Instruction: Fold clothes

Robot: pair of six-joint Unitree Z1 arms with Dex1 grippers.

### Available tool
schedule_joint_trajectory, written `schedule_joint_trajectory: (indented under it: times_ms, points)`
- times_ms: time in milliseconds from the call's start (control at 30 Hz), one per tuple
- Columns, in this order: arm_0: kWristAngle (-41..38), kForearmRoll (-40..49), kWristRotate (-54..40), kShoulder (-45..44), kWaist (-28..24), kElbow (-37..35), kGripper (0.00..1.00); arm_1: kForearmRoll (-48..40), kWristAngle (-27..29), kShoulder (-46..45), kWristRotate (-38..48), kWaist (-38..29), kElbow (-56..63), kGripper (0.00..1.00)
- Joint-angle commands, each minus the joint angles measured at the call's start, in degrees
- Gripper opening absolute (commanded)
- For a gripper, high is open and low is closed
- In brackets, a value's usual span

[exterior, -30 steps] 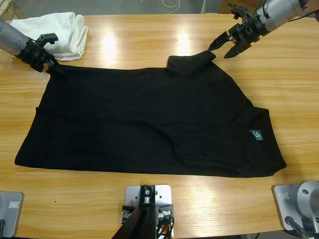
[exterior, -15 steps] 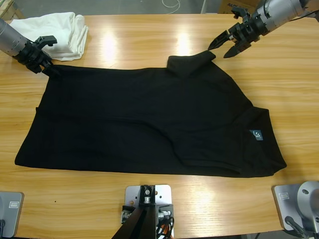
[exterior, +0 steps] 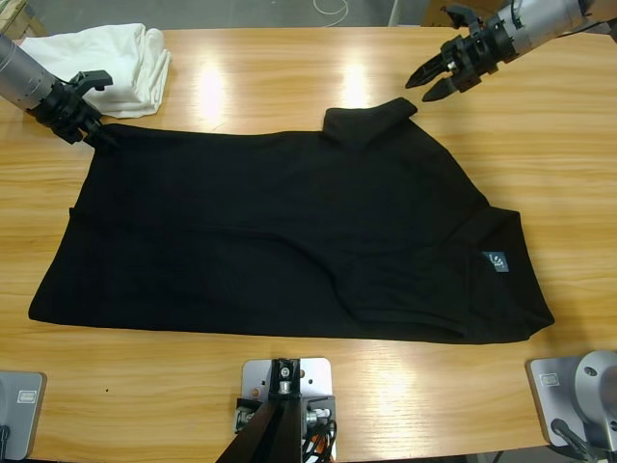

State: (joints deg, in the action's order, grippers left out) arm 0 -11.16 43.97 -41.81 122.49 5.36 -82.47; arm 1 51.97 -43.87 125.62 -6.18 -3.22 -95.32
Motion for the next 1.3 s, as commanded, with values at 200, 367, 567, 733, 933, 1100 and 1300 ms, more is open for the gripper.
schedule_joint_trajectory:
  times_ms: [200,367,567,733,933,1100,1300]
  points:
    - [4.3,0.5,2.1,-0.41,2.83,1.61,0.0,0.76,-2.82,3.91,-1.81,0.67,-0.48,0.656]
    - [3.81,-0.29,4.4,-1.64,2.21,1.08,0.0,0.76,-3.37,4.02,-2.26,0.4,-0.36,0.661]
    - [-0.25,-1.78,7.88,-3.04,0.56,0.13,0.0,0.76,-3.68,4.28,-2.82,0.11,-0.15,0.698]
    - [-4.04,-1.66,8.48,-3.31,-0.71,1.52,0.0,0.76,-4.17,4.14,-3.4,0.05,0.08,0.703]
    - [-5.42,-1.61,8.18,-3.92,-1.06,4.44,0.0,0.94,-5.72,3.54,-2.12,1.92,-0.31,0.708]
    - [-5.59,-1.61,8.23,-3.82,-1.14,5.65,0.0,2.41,-6.65,8.41,-5.81,5.06,-4.54,0.929]
    - [-6.24,-1.68,9.11,-3.15,-0.28,6.0,0.0,2.36,-6.57,15.02,-12.12,5.06,-6.99,0.9]
